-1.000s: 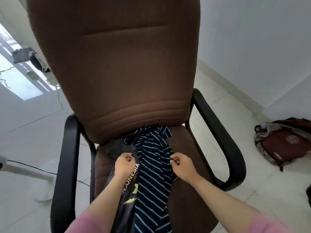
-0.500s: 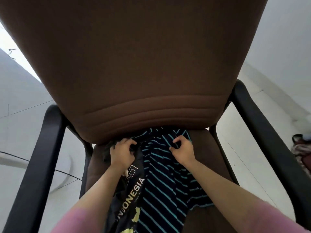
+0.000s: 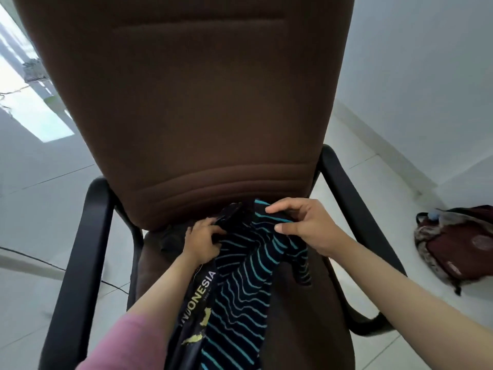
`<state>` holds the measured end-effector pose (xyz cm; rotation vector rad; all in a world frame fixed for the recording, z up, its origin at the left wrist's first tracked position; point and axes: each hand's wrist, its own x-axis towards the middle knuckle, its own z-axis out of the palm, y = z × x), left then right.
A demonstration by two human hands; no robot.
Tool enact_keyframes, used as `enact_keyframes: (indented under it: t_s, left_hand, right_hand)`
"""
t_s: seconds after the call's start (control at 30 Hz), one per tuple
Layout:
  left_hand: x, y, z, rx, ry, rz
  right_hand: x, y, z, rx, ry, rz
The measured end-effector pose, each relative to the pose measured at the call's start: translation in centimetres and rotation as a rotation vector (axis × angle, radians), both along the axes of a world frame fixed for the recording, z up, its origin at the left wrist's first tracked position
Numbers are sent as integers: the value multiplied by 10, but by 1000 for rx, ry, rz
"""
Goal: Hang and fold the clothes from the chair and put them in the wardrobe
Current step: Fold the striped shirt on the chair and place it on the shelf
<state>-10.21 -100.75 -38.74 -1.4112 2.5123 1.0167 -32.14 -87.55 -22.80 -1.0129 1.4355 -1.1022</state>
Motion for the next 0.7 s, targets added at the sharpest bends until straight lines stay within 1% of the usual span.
enact_keyframes:
  t_s: [0.07,0.13,0.2,0.27,0.33,0.4,0.47,0.53,0.6,0.7]
  left_hand:
    - [-11,12,15,-30,87,96]
    - [-19,23,42,-68,302,236]
    - [-23,31,76,-138,516,320]
    - [-22,33,113,-238,631,347]
    - [-21,32,149,-241,671,376]
    - [-17,29,184,-186,692,387]
    - [-9,28,219,-82,699,313]
    - [2,32,254,41,633,203]
    - [14,41,286,120,577,127]
    - [26,67,330,92,594,103]
  right_hand:
    - [-7,10,31,2,-32,0]
    - [-14,19,61,-4,31,-17]
    - [-21,27,88,-14,95,-58]
    - [-27,37,113,-25,150,-101]
    - [-32,47,136,-39,186,-140]
    - [-37,56,159,-55,203,-172]
    - [-43,65,182,-74,230,-178]
    - [-48,74,206,-96,280,-159]
    - [-52,85,229,-114,368,-98]
    - [-59,104,258,-102,532,73]
